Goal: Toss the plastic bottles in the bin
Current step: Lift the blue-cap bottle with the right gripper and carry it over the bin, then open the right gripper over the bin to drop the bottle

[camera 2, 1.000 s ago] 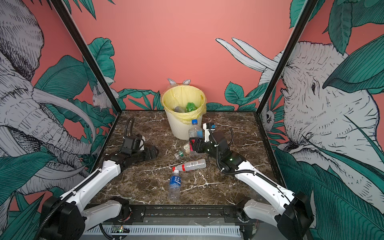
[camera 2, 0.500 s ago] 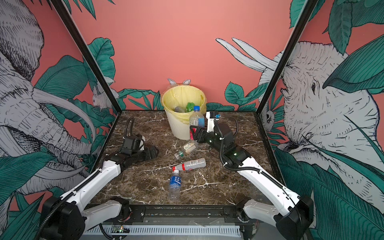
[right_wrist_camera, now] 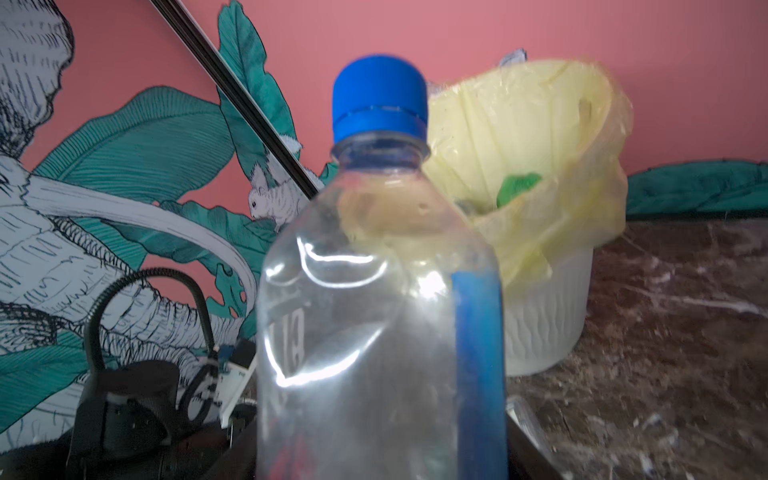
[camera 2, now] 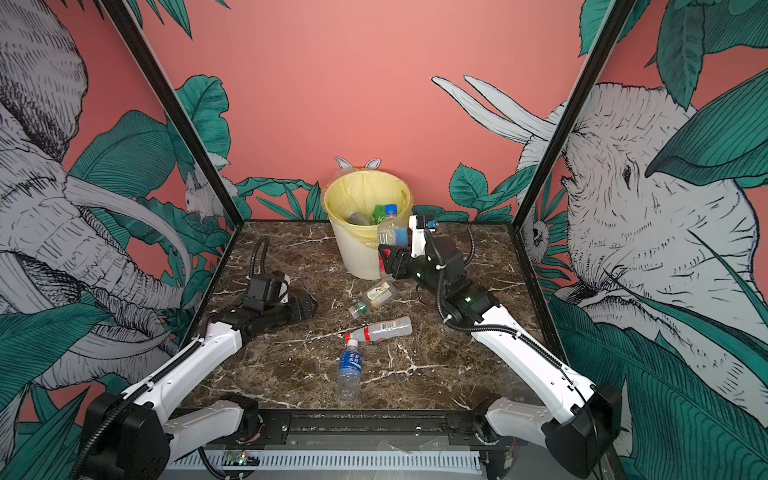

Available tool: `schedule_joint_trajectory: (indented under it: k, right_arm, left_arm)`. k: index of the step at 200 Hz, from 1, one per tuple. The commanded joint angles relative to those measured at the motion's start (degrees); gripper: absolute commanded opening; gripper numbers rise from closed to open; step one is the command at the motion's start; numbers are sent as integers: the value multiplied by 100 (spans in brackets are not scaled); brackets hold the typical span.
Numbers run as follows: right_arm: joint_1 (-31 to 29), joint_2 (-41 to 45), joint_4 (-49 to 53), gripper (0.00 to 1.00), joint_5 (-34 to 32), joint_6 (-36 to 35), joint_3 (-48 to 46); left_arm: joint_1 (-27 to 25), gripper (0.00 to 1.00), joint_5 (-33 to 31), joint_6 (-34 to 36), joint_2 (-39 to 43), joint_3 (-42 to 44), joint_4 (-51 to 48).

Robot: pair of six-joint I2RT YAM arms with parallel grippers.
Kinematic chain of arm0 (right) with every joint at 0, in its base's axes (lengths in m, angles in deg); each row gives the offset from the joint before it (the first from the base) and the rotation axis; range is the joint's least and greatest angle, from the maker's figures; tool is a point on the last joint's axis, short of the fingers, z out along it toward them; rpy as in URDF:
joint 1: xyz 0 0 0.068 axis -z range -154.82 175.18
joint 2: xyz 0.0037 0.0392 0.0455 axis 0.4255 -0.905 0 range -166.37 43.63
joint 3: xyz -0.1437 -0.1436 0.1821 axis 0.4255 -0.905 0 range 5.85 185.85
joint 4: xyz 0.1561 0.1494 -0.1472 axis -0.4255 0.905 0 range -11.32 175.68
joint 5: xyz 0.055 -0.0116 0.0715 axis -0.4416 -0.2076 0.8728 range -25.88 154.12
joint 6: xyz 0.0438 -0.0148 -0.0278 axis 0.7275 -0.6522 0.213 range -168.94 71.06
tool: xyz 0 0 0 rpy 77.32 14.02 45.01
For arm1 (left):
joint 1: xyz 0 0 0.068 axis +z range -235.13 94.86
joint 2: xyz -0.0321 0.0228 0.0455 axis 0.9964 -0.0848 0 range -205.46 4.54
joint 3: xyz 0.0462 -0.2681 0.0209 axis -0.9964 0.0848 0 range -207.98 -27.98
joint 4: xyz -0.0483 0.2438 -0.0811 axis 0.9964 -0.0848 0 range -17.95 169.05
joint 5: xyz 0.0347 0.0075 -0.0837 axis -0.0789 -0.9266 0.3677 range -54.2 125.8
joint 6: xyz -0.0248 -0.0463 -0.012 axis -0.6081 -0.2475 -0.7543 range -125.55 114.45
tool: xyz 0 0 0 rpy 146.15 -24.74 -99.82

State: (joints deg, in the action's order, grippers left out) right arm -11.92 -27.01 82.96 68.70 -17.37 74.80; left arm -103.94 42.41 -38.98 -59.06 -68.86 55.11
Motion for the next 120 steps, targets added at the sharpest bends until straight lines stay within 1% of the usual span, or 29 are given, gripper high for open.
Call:
schedule_joint_trajectory:
  k: [1,10,20,27,36,52,64,71,79,102,120]
  right_arm:
    - [62,-701,-121,65,38,-392,1147]
    - [121,-1202,225,67,-91,-514,1844]
    - [215,-1918,782,74,-250,-555,2811]
    - [300,-2479,1265,87,-346,-564,3528]
    - [383,-3083,1910,99,-499,-628,4545]
    - [462,-3860,2851,99,-637,-663,6035]
    - [476,-4065,3163,99,-643,-684,6606]
    - [469,-3997,3114,99,-633,-717,6626]
    - [467,-3773,2889,99,-644,-744,6364]
    - [469,-2769,1727,99,-711,-822,4721]
    - [470,-2161,1459,99,-837,-905,3855]
  left_arm:
    - [35,99,38,-38,123,-25,-26]
    - [39,99,60,-85,136,-17,1]
    - [35,99,123,-158,154,-1,53]
    - [35,99,186,-215,164,10,102]
    - [33,99,271,-287,184,14,139]
    - [35,99,401,-363,240,3,156]
    - [35,99,431,-366,311,-14,108]
    - [35,99,417,-344,352,-26,55]
    - [39,99,401,-323,408,-37,-6]
    - [35,99,412,-261,473,-50,-81]
    - [39,99,464,-221,430,-78,-102]
